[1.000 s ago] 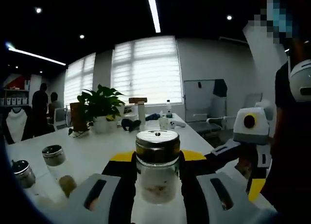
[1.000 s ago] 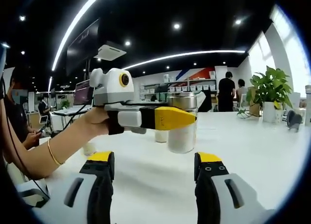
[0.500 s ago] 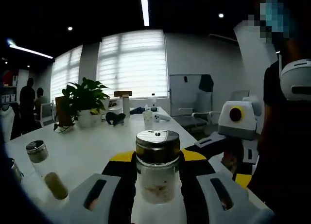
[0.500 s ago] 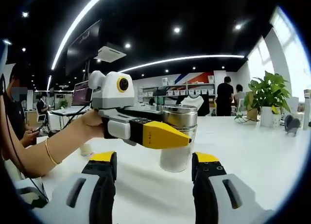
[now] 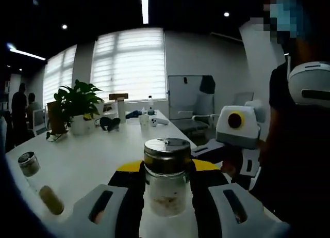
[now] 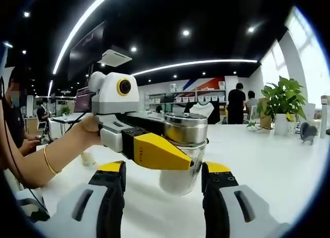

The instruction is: Rotate the seasoning bottle until the label or dispensing opening points toward the visible target arrow and the bottle remains upright within the marked orientation range

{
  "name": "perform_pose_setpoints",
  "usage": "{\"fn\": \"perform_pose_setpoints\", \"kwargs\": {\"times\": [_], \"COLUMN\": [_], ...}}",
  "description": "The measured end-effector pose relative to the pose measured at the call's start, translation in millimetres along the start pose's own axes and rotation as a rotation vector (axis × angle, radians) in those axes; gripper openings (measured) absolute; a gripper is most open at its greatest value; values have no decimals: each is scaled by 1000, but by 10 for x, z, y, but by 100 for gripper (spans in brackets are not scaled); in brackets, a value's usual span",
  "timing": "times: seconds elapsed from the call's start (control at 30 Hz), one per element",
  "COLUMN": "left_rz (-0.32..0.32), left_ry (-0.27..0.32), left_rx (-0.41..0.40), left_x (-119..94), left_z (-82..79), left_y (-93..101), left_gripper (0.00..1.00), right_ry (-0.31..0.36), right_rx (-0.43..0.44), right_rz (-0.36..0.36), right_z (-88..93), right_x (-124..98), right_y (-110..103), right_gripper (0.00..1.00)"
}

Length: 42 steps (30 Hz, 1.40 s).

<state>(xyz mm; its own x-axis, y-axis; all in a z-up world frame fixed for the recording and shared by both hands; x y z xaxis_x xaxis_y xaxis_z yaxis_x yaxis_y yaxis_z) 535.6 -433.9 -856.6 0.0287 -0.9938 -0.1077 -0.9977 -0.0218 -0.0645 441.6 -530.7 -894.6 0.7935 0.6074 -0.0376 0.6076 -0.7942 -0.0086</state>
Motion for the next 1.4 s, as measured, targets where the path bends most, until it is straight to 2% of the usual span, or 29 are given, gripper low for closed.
{"fn": "perform_pose_setpoints", "kwargs": {"times": [0.1, 0.2, 0.33, 0.53, 0.83, 0.97, 1.07, 1.4], "left_rz": [23, 29, 52, 47, 65, 73, 65, 52], "left_ry": [15, 10, 17, 21, 36, 40, 48, 16], "left_rx": [-17, 17, 11, 6, 6, 14, 13, 39], "left_x": [2, -4, -5, -11, -18, -43, -47, -52], "left_z": [-15, -56, -68, -75, -90, -103, -117, -117], "left_y": [14, 52, 77, 63, 80, 99, 101, 146], "left_gripper": [35, 35, 35, 35, 35, 36, 36, 36], "right_ry": [9, 9, 10, 11, 23, 36, 31, 24], "right_rx": [-5, -11, -19, -25, -24, -35, -53, -63], "right_rz": [6, 0, 2, 6, 15, 18, 15, 19], "right_z": [-18, -33, -46, -59, -94, -104, -120, -80], "right_x": [-11, -17, -15, -8, -19, -39, -27, -11], "right_y": [8, 4, 7, 21, 63, 98, 109, 103], "right_gripper": [56, 56, 53, 50, 42, 33, 33, 32]}}
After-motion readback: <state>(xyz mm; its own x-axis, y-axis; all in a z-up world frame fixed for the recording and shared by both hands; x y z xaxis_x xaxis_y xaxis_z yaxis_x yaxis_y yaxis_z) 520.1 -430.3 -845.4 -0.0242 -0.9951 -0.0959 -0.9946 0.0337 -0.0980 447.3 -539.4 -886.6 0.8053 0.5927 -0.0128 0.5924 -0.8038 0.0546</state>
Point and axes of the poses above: the point that each gripper's makers call its tool centre point, and the gripper's own axes: x roughly forward along the fingers, y roughly to its right, z roughly out of its underside, the point moved 10 cm from there along -x, roughly backward along the fingers, and after that the axes turned 9 degrees about -z, right-handed, at the moved point
